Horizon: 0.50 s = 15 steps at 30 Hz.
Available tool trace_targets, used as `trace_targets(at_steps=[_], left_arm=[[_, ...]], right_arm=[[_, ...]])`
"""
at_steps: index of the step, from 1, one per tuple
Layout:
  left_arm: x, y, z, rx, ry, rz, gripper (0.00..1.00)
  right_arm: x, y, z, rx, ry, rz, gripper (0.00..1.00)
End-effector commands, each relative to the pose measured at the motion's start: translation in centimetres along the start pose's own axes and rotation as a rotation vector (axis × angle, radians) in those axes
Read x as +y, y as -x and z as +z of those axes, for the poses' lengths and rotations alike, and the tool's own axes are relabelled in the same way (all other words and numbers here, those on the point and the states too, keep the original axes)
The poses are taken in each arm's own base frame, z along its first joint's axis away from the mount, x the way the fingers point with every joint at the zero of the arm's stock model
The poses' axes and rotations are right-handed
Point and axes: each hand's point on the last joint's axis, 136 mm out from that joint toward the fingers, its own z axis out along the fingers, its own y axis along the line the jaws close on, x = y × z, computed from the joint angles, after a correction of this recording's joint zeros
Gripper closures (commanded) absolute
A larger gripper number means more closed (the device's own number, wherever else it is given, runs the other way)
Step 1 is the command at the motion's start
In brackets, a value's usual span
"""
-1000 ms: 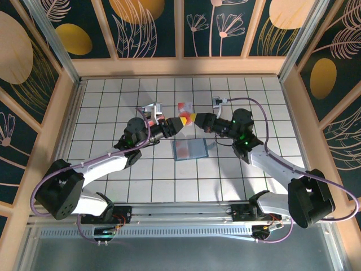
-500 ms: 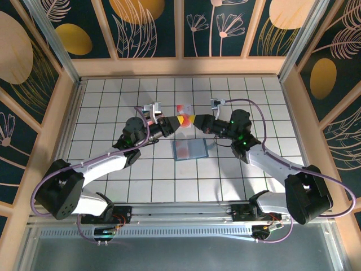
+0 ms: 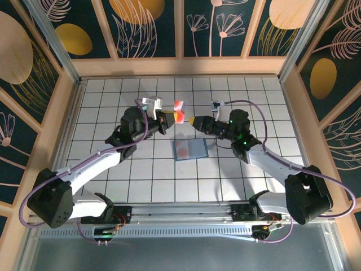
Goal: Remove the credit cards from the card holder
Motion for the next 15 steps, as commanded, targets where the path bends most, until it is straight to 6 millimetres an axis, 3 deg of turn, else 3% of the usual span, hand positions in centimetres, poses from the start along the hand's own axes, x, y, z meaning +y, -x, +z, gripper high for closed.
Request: trace_targets(at_steps=[1,5,8,9,10,15], left_arm=[[3.0,-1.1,-1.4,0.150,0.144,0.280,1.00],[6.0,-1.6,-2.3,0.259,0.245,0.460,1.00],[7.9,-2.6,-2.7,0.332,0.285,0.559,1.00],[8.6,-3.0,-2.8,0.363,0.296,0.593,1.00],[8.7,-2.2,-2.7,0.363,0.310,0.631,1.00],[11.0,-3.5,-2.1,0.484,0.325,0.759,1.00]], right_arm=[[-0.2,0.8,-0.6,-0.033,-0.068,-0.035,0.54],[-1.7,0.8,-0.9,-0.054,-0.162,-0.021,0.50],[-2.8,0.8,-1.3,-0.065,-0.234,-0.010,0.39],[-3.2,0.8,-1.4,-0.065,-0.259,-0.006,0.38],[-3.6,0.7,-1.5,-0.063,-0.279,-0.005,0.38],[-4.8,0.7,-2.1,-0.065,-0.363,0.005,0.36]])
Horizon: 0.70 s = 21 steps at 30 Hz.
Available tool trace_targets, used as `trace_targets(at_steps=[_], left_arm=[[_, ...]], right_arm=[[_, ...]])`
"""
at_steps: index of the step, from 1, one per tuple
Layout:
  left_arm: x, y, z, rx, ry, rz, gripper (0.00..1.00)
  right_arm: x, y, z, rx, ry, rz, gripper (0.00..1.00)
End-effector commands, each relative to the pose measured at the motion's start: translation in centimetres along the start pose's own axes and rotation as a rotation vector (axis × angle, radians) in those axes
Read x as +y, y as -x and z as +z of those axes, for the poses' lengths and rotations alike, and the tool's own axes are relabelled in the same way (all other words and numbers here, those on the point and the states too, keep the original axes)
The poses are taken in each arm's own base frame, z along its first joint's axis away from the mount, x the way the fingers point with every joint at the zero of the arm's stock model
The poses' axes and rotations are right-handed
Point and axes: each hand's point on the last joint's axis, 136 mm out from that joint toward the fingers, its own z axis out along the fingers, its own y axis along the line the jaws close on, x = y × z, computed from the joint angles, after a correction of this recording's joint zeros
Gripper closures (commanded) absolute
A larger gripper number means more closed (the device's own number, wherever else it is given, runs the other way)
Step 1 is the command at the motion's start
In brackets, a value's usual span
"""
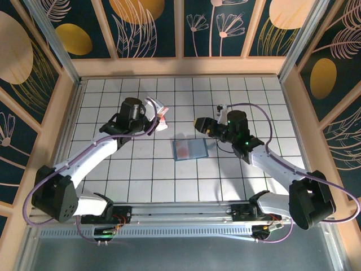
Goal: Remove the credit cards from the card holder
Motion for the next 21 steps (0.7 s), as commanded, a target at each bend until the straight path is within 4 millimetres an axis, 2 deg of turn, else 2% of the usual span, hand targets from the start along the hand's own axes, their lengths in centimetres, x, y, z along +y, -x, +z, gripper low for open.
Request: trace_targets(at_steps=[1,9,21], left_arm=[[1.0,-1.2,0.7,0.091,0.006,0.185,1.00],[2.4,-2.6,2.7,0.145,-0.040,0.303,1.00],[2.5,-5.4,5.1,0.210,-0.105,0.392,1.00]], right_arm=[[-0.1,1.2,-0.7,-0.041,-0.067,-0.027,0.35],[-1.0,1.2,-1.5,-0.056,-0.129,-0.027,0.35],[-1.5,1.6,-1.5,-0.065,-0.165,-0.021,0.34]])
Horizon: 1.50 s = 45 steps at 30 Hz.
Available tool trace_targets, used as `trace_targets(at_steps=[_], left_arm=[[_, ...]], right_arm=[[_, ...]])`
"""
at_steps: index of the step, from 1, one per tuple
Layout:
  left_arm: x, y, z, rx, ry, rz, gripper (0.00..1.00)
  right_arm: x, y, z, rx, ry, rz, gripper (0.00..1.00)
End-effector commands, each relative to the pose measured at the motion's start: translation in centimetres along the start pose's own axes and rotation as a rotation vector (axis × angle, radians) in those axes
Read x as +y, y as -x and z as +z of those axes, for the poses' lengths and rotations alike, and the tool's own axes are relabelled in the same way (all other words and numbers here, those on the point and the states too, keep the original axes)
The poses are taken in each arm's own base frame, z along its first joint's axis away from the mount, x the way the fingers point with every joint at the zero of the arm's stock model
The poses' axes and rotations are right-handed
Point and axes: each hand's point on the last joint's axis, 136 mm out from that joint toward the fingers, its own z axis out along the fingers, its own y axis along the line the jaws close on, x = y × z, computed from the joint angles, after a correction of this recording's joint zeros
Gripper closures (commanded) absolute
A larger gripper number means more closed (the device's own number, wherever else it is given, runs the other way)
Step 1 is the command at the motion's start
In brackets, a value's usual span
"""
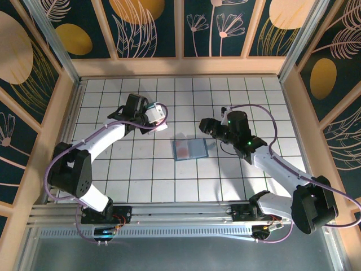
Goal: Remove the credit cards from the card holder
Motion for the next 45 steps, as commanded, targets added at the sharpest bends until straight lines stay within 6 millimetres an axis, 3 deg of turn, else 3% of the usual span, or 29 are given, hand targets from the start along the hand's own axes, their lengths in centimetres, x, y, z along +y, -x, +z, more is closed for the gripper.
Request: trace_targets(at_steps=[1,20,26,42,45], left_arm=[[0.3,0.1,0.3,-0.004,-0.024,0.049,1.00],[0.9,-1.0,2.1,0.041,-0.057,0.055,1.00],[0.6,-1.9,3.5,0.074,-0.081,0.044,1.00],[0.8,-2.5,4.2,0.114,-0.095,0.024,1.00],[0.8,-2.6,4.3,0.129,-0.110,0.011,0.95]], right_arm=[[1.0,1.2,-0.3,-0.032,0.007,-0.023,0.34],[0.5,0.6,-0.2,-0.002,-0.018,-0.013,0.35],[0.5,0.6,-0.4,-0.001,-0.018,-0.009,0.34],[0.7,0.4,-0.6,-0.001,-0.007,-0.007,0.34],[0.8,0.3,-0.7,0.005,0.002,-0.014,0.34]])
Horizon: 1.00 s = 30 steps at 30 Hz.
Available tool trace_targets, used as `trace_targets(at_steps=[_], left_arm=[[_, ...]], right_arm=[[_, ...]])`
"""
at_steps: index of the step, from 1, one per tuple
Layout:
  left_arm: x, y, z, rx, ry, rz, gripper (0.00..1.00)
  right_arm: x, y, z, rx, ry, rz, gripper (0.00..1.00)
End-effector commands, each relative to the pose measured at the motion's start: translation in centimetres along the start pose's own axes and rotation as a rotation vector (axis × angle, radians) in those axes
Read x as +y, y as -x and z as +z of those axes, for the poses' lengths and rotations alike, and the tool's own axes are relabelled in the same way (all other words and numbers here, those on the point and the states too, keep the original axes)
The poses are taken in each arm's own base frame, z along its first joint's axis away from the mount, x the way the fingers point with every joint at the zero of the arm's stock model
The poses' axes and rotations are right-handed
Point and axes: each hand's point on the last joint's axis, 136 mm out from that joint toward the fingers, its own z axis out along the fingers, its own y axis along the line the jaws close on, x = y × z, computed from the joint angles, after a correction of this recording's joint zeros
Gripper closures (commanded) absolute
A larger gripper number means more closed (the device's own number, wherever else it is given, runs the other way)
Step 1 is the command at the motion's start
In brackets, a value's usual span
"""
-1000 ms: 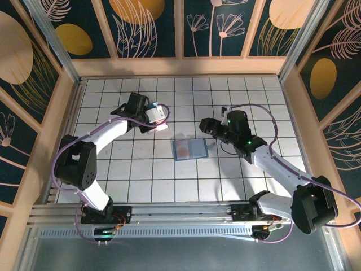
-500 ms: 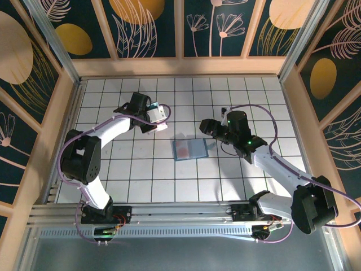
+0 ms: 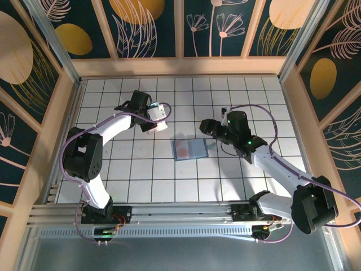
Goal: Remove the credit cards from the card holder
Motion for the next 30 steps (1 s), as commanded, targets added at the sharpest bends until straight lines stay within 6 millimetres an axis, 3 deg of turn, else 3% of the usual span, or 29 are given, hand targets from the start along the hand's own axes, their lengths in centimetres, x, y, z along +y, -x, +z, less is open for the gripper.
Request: trace_targets(at_steps=[1,5,13,18,22,24,30], left_arm=[[0.1,-0.2,0.1,0.024,-0.029,-0.021,0.94],[0.5,0.1,0.0,0.023,-0.026,-0.042,0.86],[1.1,0.7,-1.2,0.023,-0.011,-0.070,0.85],[2.0,2.0,-3.3,-0.019,0.024,-0.125,0.84],[3.3,3.8,-6.5,-0.099,0.095,-0.208,0.82],[4.0,4.4,-7.8,-0.137,0.140,-0.268,0.74],[5.1,5.1,-11.7,-0.270,0.251,-0.484,0.09]], right_arm=[[1.3,0.7,-0.6,-0.019,0.032,-0.024,0.34],[1.4,0.7,-0.6,-0.019,0.034,-0.027,0.34],[1.0,0.5,-0.4,-0.008,0.006,-0.050,0.36],[0.2,-0.4,0.1,0.019,-0.072,-0.096,0.42],[0.1,-1.5,0.6,0.052,-0.173,-0.171,0.47],[0.1,-2.2,1.0,0.080,-0.215,-0.209,0.48],[0.3,-4.7,2.3,0.170,-0.303,-0.303,0.53]])
